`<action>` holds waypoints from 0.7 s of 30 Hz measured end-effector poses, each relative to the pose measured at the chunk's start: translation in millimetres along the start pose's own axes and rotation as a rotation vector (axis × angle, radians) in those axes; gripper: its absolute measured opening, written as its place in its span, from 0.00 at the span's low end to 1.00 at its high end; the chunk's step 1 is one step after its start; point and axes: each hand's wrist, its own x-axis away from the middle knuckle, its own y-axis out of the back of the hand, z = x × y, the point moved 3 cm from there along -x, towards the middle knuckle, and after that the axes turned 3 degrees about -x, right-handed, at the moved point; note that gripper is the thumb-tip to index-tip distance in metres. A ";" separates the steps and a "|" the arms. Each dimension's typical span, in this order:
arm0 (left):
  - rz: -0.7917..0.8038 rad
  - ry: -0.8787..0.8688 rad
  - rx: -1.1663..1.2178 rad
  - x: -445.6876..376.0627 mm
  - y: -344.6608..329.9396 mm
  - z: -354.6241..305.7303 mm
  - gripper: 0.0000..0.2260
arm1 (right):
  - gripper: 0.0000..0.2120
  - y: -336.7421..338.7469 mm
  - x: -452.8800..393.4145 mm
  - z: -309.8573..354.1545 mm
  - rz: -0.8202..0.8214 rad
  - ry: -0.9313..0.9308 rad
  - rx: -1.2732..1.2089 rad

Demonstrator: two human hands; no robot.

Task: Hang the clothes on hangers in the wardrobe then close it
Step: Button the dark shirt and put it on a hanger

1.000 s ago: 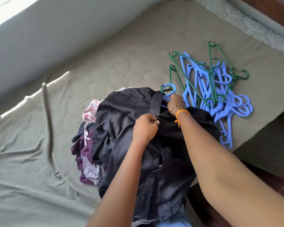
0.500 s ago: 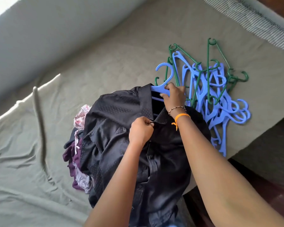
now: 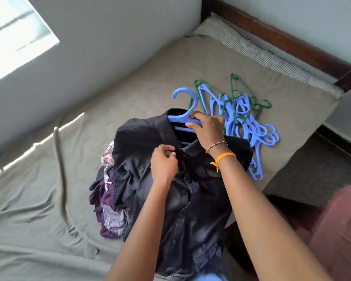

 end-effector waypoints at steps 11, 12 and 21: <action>-0.228 -0.793 0.146 129.1 141.8 -78.1 0.16 | 0.06 157.6 127.4 139.0 -0.213 0.118 -0.098; -0.226 -0.851 0.138 144.3 147.3 -88.2 0.18 | 0.05 174.4 143.6 150.9 -0.227 0.135 -0.073; -0.027 -0.984 0.110 296.6 140.4 -157.2 0.16 | 0.03 307.0 297.0 193.7 -0.304 0.037 0.055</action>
